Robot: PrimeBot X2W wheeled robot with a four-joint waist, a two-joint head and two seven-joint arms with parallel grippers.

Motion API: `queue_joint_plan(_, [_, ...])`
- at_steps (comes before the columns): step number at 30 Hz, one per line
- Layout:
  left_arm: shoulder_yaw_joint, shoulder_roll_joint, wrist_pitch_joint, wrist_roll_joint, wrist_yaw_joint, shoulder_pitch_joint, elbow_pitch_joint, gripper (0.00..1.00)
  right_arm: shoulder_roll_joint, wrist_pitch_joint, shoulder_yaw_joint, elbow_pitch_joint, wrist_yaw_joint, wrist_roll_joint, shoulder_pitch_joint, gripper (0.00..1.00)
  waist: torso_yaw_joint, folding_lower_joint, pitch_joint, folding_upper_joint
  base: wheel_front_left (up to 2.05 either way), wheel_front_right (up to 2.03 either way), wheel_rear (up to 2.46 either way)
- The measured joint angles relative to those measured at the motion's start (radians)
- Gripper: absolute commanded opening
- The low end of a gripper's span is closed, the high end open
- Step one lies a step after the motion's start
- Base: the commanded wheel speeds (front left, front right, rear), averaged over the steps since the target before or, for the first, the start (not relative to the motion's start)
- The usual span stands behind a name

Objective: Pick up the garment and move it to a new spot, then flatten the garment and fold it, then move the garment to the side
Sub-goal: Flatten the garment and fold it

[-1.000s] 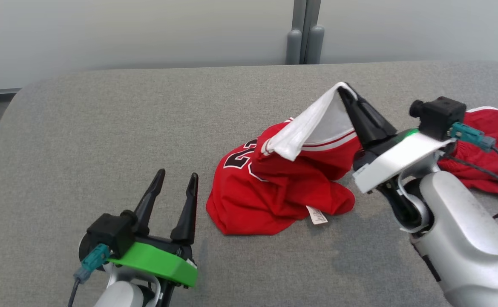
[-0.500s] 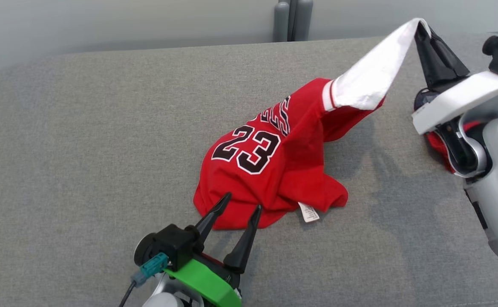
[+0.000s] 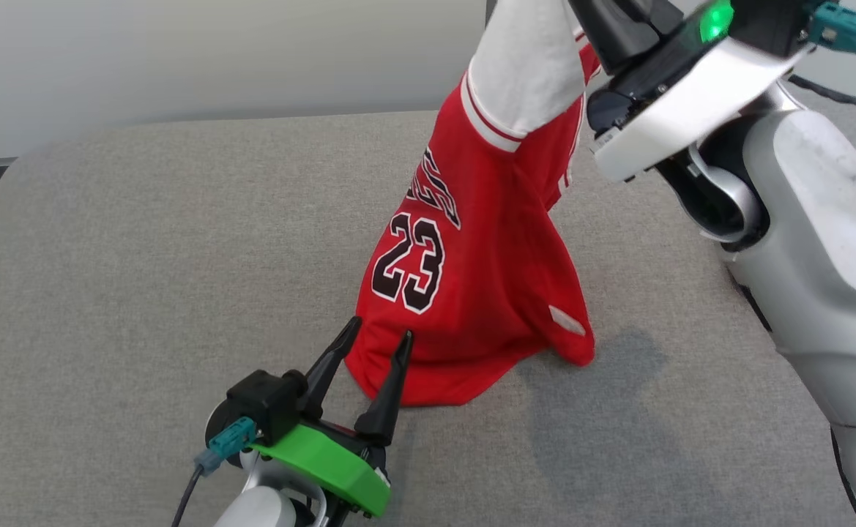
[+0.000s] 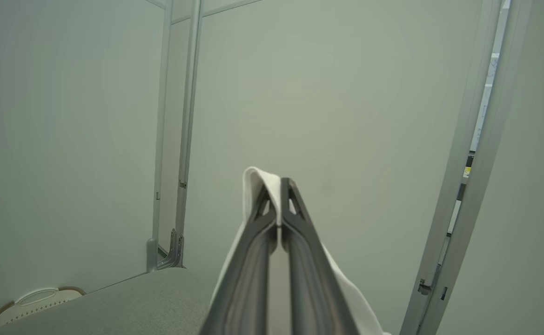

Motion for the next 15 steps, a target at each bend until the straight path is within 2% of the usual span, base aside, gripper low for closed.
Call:
queue_joint_plan(9, [0.029,-0.005,-0.009,-0.014,0.009,0.002,0.001,1.0,0.014,0.104,0.087,0.016,0.009,-0.072,-0.201,0.0,0.055,0.0,-0.06,0.0,0.0,0.0,0.0])
queue_joint_plan(15, [0.058,-0.007,-0.014,-0.017,0.027,0.004,-0.014,1.0,0.049,0.152,0.074,0.098,0.008,-0.078,-0.274,0.0,0.104,0.0,-0.089,0.0,0.0,0.0,0.0])
